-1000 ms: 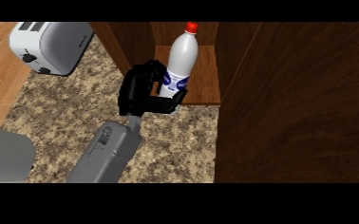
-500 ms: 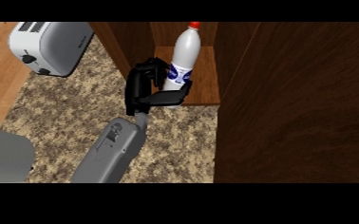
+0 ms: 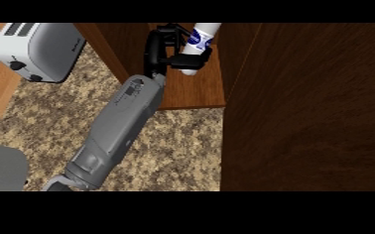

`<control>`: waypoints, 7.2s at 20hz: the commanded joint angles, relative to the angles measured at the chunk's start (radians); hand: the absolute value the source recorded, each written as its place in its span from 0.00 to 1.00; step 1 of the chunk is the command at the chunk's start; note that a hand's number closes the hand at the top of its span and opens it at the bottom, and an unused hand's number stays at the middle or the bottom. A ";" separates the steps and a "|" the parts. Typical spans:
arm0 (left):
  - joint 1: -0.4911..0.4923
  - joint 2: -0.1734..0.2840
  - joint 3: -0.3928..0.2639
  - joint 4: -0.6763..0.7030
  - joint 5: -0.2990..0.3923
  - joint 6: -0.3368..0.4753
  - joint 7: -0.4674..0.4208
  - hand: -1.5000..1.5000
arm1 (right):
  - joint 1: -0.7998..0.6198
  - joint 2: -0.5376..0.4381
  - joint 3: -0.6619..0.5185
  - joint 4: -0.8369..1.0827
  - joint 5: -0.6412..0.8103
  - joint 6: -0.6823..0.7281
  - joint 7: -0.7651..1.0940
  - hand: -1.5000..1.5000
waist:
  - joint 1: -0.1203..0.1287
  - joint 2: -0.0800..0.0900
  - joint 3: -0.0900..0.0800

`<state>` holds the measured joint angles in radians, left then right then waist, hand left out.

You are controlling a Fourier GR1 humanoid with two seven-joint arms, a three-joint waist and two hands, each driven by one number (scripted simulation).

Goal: Pick up the bottled water, place it into the cabinet and close the cabinet

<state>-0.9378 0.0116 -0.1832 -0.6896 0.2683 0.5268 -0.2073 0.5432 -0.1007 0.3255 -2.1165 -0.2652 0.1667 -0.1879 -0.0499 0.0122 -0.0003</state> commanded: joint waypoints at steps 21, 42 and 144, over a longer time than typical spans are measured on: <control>-0.230 0.037 0.091 0.581 -0.126 0.191 -0.227 0.00 | -0.021 -0.021 -0.001 0.062 -0.011 0.046 -0.043 0.00 | -0.038 0.022 0.000; -0.165 0.066 0.234 0.484 -0.014 -0.061 -0.443 0.00 | -0.028 -0.016 -0.008 0.016 0.012 0.006 -0.034 0.00 | 0.002 0.007 -0.001; 2.005 0.414 0.487 -1.529 0.691 -1.079 -0.350 0.00 | -1.206 0.064 -0.158 0.587 -0.235 -0.093 0.575 1.00 | 0.082 -0.012 0.000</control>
<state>1.0423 0.4726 0.2788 -2.2626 0.9744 -0.4594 -0.5419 -0.5880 -0.0182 0.2505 -1.6399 -0.4604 0.0205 0.3925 0.0296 0.0006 -0.0002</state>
